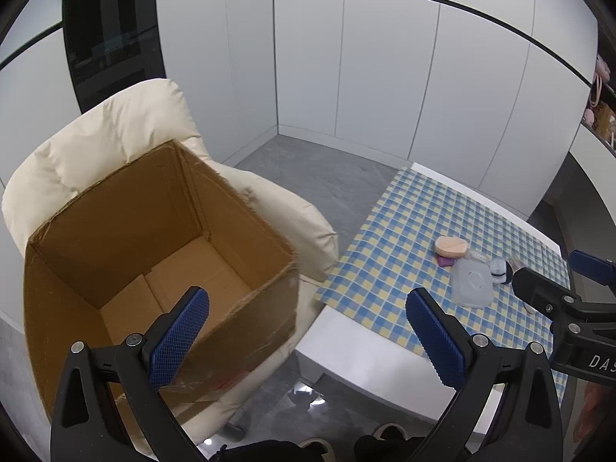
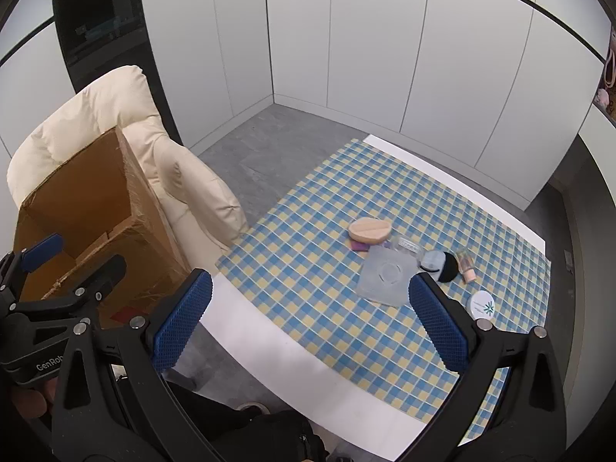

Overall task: Organize objects
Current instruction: 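Move both open tools from the box over to the checkered table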

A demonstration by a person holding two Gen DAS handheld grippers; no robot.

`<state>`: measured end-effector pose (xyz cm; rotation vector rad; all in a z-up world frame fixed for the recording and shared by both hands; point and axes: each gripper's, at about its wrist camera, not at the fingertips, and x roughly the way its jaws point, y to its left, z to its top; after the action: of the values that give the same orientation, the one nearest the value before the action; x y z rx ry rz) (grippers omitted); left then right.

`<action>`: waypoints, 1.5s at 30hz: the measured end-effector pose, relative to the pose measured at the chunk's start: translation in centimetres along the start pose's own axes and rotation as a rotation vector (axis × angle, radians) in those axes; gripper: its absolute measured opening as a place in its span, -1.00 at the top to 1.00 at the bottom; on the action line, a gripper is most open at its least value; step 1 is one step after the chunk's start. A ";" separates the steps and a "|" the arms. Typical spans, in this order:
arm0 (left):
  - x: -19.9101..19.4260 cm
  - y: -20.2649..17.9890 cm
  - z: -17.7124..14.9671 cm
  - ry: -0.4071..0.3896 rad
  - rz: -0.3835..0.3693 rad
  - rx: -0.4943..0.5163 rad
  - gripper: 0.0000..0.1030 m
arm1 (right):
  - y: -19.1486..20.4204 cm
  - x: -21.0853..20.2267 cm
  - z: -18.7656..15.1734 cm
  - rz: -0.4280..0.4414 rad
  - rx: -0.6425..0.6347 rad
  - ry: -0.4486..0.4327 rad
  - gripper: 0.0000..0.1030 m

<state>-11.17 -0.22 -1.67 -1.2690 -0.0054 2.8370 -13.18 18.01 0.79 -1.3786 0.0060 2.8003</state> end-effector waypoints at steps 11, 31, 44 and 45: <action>-0.1 -3.1 0.1 -0.006 -0.046 0.034 -0.99 | -3.4 -1.0 -0.9 -0.047 0.043 -0.006 -1.00; 0.1 -8.0 -0.1 0.003 -0.114 0.106 -0.99 | -8.3 -2.3 -2.6 -0.099 0.112 -0.007 -1.00; 0.1 -10.2 0.1 0.003 -0.139 0.126 -0.99 | -10.6 -3.2 -3.6 -0.127 0.140 -0.004 -1.00; 0.1 -10.4 0.1 0.003 -0.142 0.130 -0.99 | -10.8 -3.3 -3.7 -0.130 0.141 -0.003 -1.00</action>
<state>-10.97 10.18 -1.47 -1.1964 0.0840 2.6679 -8.07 28.70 1.19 -1.2942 0.1075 2.6402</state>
